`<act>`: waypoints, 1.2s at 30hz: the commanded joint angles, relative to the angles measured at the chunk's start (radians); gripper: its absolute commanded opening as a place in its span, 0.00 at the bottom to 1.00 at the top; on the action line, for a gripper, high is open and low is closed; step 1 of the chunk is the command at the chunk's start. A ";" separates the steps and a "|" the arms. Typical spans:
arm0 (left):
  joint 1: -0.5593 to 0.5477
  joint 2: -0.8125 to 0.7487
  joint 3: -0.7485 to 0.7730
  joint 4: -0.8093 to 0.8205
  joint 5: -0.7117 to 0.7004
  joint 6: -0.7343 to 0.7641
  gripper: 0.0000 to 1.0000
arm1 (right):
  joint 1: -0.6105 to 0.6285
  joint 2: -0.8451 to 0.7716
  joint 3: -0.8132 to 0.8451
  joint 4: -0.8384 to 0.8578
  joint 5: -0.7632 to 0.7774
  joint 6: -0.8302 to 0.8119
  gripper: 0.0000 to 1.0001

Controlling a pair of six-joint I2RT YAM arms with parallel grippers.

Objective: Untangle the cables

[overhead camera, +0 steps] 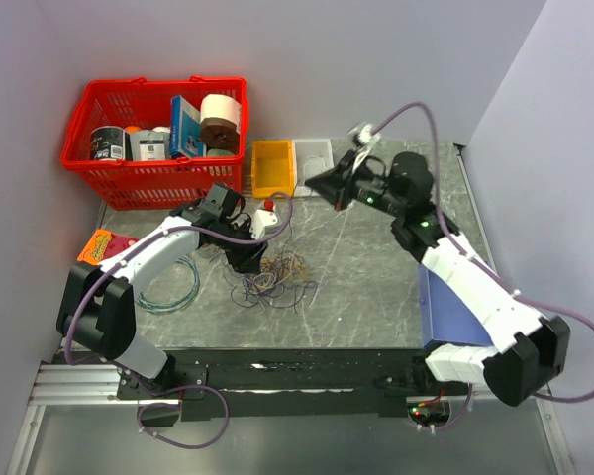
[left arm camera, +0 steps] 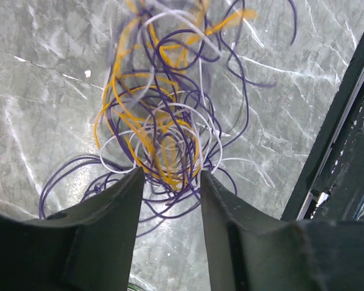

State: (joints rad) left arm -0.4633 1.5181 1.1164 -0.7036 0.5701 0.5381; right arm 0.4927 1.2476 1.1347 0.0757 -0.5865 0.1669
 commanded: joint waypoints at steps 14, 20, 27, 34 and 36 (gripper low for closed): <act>0.009 -0.029 0.042 0.036 -0.015 -0.021 0.57 | -0.002 -0.053 0.568 0.030 0.205 -0.113 0.00; 0.006 -0.056 0.114 0.184 0.042 -0.110 0.76 | -0.003 0.021 0.662 0.001 0.157 -0.084 0.00; -0.049 0.025 0.143 0.440 0.138 -0.216 0.90 | -0.002 0.061 0.758 -0.020 0.155 -0.061 0.00; -0.132 0.155 0.166 0.541 0.120 -0.253 0.96 | -0.002 0.128 0.993 -0.095 0.211 -0.102 0.00; -0.146 0.184 0.175 0.561 0.113 -0.279 0.96 | -0.002 0.167 1.106 -0.126 0.229 -0.118 0.00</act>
State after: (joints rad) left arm -0.5739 1.6516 1.2499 -0.2413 0.6685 0.3164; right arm 0.4927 1.3911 2.0556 -0.0418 -0.4023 0.0818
